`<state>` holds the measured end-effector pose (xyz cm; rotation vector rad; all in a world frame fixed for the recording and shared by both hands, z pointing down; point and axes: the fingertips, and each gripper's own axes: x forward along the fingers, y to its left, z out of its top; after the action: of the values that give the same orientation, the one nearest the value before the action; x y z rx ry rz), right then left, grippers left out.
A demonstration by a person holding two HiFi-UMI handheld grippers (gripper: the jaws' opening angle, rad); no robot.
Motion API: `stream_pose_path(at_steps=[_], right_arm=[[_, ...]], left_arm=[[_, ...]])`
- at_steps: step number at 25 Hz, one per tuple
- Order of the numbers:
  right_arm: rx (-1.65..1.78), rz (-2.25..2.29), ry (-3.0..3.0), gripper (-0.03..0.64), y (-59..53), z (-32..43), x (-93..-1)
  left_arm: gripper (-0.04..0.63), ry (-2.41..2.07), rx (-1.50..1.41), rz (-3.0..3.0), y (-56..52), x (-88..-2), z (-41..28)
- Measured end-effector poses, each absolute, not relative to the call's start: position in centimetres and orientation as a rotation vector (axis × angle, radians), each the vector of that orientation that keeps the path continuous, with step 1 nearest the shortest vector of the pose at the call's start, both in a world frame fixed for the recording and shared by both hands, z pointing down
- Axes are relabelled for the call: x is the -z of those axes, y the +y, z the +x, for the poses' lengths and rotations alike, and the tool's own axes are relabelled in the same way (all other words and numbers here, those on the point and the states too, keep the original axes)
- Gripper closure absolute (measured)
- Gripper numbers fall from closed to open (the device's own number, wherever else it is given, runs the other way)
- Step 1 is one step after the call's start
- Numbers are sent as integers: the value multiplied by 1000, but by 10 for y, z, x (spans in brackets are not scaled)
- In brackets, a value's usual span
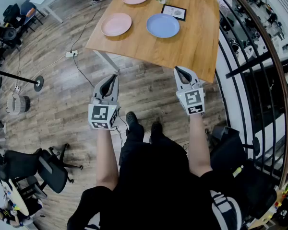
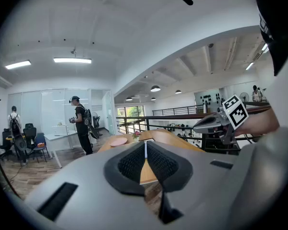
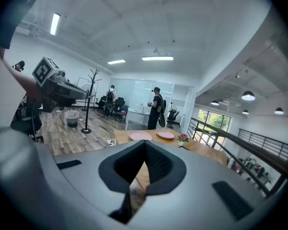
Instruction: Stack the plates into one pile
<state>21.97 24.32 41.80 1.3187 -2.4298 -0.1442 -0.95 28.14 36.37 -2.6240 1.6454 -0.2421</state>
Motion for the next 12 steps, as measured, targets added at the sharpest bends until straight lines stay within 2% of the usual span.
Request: stream_pose_path(at_steps=[12], right_arm=[[156, 1272, -2454, 609, 253, 211, -419]], left_arm=[[565, 1573, 229, -2658, 292, -360, 17]])
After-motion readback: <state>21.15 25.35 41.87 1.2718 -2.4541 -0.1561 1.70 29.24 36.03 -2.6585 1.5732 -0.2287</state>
